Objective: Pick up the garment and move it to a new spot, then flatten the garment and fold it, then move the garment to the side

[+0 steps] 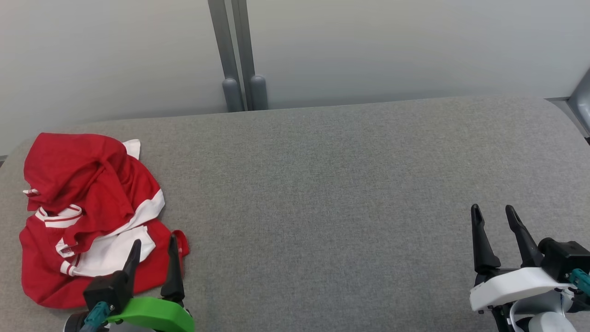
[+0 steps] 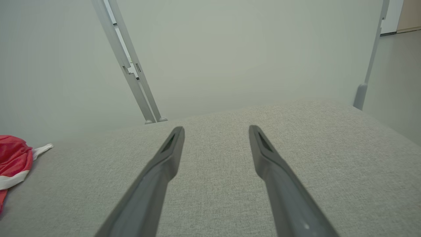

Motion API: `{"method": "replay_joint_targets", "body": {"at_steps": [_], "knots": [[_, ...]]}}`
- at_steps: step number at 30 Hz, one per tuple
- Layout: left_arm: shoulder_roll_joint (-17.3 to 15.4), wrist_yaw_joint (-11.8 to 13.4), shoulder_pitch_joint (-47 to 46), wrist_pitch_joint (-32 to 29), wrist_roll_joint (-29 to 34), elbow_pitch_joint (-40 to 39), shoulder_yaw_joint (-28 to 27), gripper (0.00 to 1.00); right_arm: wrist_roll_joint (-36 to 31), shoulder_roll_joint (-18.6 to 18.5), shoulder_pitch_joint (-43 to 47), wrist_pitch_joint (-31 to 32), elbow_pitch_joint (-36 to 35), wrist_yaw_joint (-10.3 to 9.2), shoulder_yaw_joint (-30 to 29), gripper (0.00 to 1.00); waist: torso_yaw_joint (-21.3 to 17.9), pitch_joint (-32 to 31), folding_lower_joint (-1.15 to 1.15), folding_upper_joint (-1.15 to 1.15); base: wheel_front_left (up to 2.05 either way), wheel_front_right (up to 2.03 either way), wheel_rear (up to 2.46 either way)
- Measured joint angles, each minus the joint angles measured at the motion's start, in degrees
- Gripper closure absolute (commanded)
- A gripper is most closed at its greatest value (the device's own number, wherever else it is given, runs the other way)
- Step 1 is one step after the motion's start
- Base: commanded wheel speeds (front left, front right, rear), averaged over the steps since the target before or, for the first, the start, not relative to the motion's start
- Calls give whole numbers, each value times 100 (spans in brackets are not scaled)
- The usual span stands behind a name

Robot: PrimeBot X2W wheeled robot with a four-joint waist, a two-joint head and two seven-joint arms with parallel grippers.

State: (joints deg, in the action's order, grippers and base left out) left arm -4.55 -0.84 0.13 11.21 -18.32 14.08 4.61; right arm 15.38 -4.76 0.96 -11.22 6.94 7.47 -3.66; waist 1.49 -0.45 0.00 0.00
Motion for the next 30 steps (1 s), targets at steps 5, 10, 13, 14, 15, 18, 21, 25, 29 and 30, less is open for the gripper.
{"method": "replay_joint_targets", "body": {"at_steps": [5, 10, 13, 14, 15, 18, 21, 25, 29, 30], "knots": [[8, -29, 8, 57, 176, 27, -14, 0, -242, -5, 25, -55, 4, 0, -60, 0, 8, 13, 0, 0, 0, 0, 0], [33, -168, 15, 124, 264, 109, -63, 0, -443, -8, 36, -109, 9, 0, -125, 0, 6, 25, 0, 0, 0, 0, 0], [52, -255, 14, 157, 344, 156, -78, 0, -492, -10, 43, -151, 14, 0, -138, 0, -2, 31, 0, 0, 0, 0, 0], [57, -278, 14, 175, 355, 181, -78, 0, -508, -15, 43, -157, 19, 1, -146, 0, -5, 35, 0, 0, 0, 0, 0], [66, -296, 14, 177, 387, 194, -79, 0, -515, -22, 43, -160, 23, 1, -151, 0, -8, 38, 0, 0, 0, 0, 0], [87, -322, 13, 210, 483, 238, -97, 0, -582, -37, 43, -207, 41, 1, -171, 0, -16, 47, 0, 0, 0, 0, 0], [116, -368, 12, 247, 509, 303, -153, 0, -615, -43, 47, -244, 66, 1, -177, 0, -21, 53, 0, 0, 0, 0, 0], [133, -409, 7, 294, 549, 388, -187, 0, -654, -64, 72, -278, 100, 1, -187, 0, -19, 57, 0, 0, 0, 0, 0], [145, -428, 1, 315, 701, 450, -188, 0, -783, -110, 80, -327, 113, 1, -205, 0, -13, 56, 0, 0, 0, 0, 0], [148, -430, -3, 349, 723, 457, -191, 0, -823, -111, 81, -334, 115, 1, -205, 0, -13, 59, 0, 0, 0, 0, 0]]}}
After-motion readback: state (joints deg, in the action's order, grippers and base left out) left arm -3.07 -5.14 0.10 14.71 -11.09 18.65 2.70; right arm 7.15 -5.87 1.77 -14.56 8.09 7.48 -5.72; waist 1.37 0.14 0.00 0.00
